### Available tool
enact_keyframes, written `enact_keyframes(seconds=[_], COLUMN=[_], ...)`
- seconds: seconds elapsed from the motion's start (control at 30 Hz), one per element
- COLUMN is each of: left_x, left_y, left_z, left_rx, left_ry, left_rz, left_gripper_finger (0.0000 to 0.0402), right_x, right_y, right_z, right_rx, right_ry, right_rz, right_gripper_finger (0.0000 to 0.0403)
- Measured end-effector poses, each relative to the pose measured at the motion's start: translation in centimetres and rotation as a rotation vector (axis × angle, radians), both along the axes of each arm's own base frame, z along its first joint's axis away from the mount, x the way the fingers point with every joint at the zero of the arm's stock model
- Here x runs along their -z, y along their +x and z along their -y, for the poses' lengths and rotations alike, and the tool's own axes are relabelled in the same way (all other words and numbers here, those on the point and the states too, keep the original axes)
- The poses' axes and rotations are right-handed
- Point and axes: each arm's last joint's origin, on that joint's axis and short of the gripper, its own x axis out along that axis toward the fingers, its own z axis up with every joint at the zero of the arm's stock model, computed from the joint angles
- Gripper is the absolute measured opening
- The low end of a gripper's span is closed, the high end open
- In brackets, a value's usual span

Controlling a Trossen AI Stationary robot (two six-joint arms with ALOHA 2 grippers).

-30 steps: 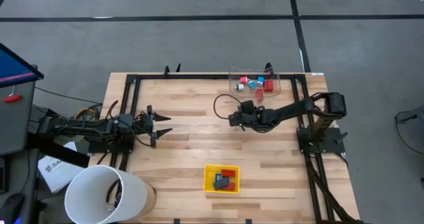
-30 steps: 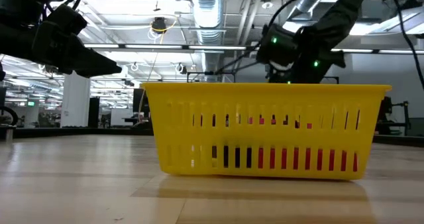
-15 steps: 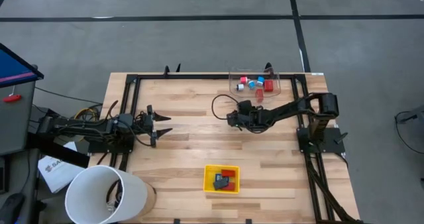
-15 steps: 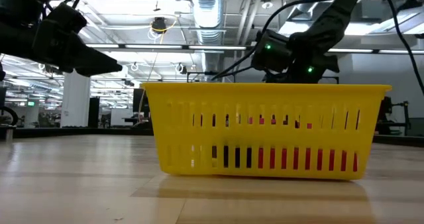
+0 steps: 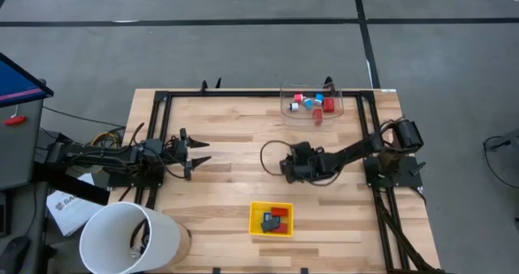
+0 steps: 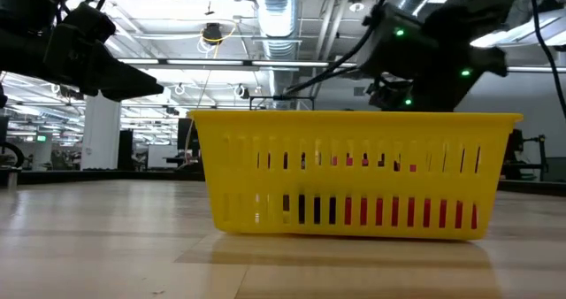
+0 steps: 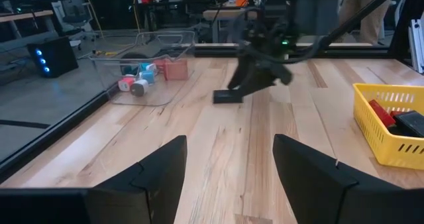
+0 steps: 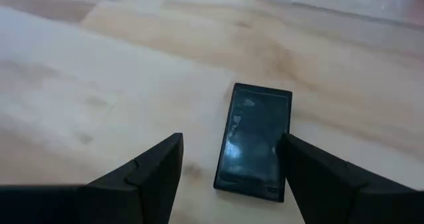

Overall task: Pick & Place Office items
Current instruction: Put the black digital clock into the yellow bin

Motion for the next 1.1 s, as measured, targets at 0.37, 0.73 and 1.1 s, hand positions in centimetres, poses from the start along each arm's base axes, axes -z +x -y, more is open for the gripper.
enact_keyframes(seconds=[0.37,0.73,1.1], left_x=[-0.1,-0.1,-0.2], left_y=[0.0,0.0,0.0], left_z=[0.0,0.0,0.0], left_rx=[0.000,0.000,0.000], left_ry=[0.000,0.000,0.000], left_rz=[0.006,0.009,0.018], left_gripper_finger=[0.0222,0.0225,0.0224], right_x=[-1.3,-0.8,1.7], right_y=[-1.1,-1.1,-0.5], right_z=[-2.2,0.1,-0.4], right_rx=[0.001,0.073,0.053], right_ry=[-0.138,-0.074,-0.024], right_rz=[0.044,-0.022,-0.055], right_gripper_finger=[0.0244,0.0244,0.0244])
